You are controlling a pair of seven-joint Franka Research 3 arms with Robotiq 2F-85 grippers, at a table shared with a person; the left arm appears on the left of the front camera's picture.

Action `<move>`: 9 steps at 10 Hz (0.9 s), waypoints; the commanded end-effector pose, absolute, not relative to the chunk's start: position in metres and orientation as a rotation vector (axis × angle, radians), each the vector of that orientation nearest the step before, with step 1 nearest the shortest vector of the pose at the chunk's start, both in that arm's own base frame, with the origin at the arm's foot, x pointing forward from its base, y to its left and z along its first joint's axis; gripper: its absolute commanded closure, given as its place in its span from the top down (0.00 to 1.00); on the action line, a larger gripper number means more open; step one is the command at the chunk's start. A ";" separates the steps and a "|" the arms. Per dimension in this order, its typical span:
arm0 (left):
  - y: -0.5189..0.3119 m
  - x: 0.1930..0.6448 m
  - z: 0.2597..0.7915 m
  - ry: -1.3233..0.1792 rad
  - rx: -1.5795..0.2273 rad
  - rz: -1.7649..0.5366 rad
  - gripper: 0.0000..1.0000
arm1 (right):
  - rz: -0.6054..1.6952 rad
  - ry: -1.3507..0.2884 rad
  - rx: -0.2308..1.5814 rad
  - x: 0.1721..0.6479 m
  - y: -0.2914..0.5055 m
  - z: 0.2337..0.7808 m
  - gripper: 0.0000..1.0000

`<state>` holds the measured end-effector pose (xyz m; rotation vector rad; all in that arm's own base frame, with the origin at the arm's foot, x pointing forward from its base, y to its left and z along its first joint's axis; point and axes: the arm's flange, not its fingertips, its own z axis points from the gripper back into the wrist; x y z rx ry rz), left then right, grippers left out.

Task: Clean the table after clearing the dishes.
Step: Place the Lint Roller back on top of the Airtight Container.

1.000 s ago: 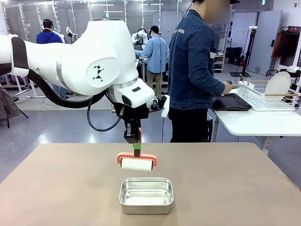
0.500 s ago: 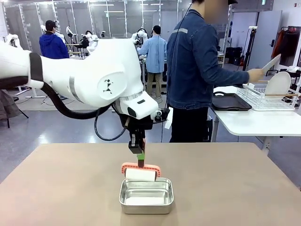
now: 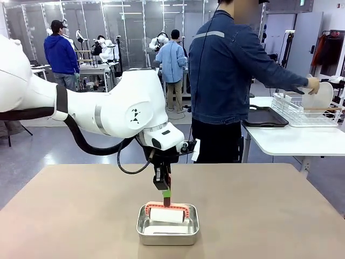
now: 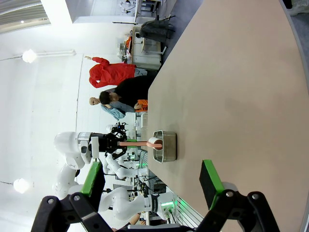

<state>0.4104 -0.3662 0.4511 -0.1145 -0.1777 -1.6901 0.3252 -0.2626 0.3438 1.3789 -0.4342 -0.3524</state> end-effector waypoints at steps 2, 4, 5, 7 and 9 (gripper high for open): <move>-0.366 0.441 0.435 -0.167 -0.221 -1.693 0.21 | -0.342 -0.446 1.386 0.325 -0.263 0.347 1.00; -0.366 0.457 0.421 -0.131 -0.245 -1.690 0.21 | -0.342 -0.446 1.386 0.325 -0.263 0.347 1.00; -0.366 0.463 0.416 -0.113 -0.242 -1.683 0.21 | -0.342 -0.446 1.386 0.325 -0.263 0.347 1.00; -0.365 0.478 0.407 -0.086 -0.266 -1.683 0.21 | -0.342 -0.446 1.386 0.325 -0.263 0.347 1.00; -0.366 0.490 0.403 -0.071 -0.283 -1.668 0.21 | -0.342 -0.446 1.386 0.325 -0.263 0.347 1.00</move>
